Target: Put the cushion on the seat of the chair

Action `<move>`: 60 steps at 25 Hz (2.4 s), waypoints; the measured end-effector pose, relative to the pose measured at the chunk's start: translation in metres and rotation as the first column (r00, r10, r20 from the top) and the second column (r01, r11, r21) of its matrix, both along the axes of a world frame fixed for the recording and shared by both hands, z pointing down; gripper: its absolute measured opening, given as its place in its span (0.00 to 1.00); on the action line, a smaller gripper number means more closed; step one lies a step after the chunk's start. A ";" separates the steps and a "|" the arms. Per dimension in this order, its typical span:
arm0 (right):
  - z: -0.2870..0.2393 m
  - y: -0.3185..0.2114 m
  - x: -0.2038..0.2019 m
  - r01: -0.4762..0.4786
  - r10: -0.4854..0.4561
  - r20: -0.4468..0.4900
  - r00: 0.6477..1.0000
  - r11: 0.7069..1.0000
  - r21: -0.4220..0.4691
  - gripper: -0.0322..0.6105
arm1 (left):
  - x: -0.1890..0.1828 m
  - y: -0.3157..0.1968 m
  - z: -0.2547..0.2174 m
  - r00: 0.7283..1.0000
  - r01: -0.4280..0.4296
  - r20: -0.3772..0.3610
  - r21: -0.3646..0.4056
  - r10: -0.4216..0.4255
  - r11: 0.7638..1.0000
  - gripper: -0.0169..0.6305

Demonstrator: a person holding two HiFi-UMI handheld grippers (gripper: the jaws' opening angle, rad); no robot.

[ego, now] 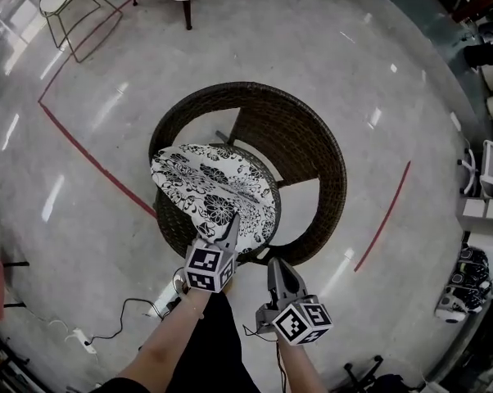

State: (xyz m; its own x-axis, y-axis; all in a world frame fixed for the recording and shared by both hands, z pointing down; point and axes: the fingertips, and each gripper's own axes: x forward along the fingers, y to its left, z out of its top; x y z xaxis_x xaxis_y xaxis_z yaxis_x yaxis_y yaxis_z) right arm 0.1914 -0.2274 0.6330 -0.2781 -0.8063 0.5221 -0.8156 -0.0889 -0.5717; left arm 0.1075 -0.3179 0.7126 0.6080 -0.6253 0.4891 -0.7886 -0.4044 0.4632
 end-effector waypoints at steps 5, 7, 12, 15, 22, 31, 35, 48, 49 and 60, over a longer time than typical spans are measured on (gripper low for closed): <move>0.015 0.008 0.009 -0.001 0.001 0.016 1.000 1.000 -0.010 0.09 | 0.002 0.022 0.025 0.997 0.076 0.013 -0.058 -0.075 0.995 0.06; 0.020 0.013 0.006 -0.002 0.002 0.022 1.000 1.000 -0.012 0.09 | -0.004 0.027 0.034 0.995 0.102 0.022 -0.076 -0.100 0.992 0.06; 0.036 0.020 -0.003 -0.006 0.007 0.031 0.999 1.000 -0.022 0.09 | -0.017 0.034 0.059 0.992 0.129 0.027 -0.117 -0.126 0.985 0.06; 0.046 0.020 -0.002 -0.013 0.014 0.034 0.999 0.999 -0.029 0.09 | -0.019 0.037 0.073 0.991 0.129 0.037 -0.144 -0.125 0.981 0.06; 0.070 0.027 -0.009 -0.020 0.022 0.037 0.999 0.999 -0.050 0.09 | -0.037 0.057 0.106 0.988 0.127 0.119 -0.228 -0.101 0.965 0.07; 0.093 0.011 -0.031 -0.007 0.008 0.046 0.999 0.999 -0.032 0.09 | -0.060 0.078 0.144 0.958 0.172 0.276 -0.350 -0.074 0.921 0.13; 0.100 0.006 -0.043 0.014 -0.013 0.050 0.999 1.000 -0.019 0.09 | -0.068 0.081 0.155 0.945 0.219 0.311 -0.360 -0.105 0.907 0.21; 0.085 0.023 -0.040 -0.037 0.038 0.058 0.998 0.999 -0.016 0.09 | -0.099 0.103 0.156 0.930 0.274 0.345 -0.421 -0.127 0.865 0.76; 0.082 0.023 -0.042 -0.037 0.037 0.058 0.998 0.999 -0.013 0.09 | -0.101 0.107 0.153 0.930 0.272 0.346 -0.426 -0.122 0.863 0.76; 0.056 0.017 -0.059 0.001 -0.003 0.065 0.998 1.000 0.021 0.09 | -0.121 0.126 0.123 0.930 0.274 0.349 -0.438 -0.120 0.856 0.76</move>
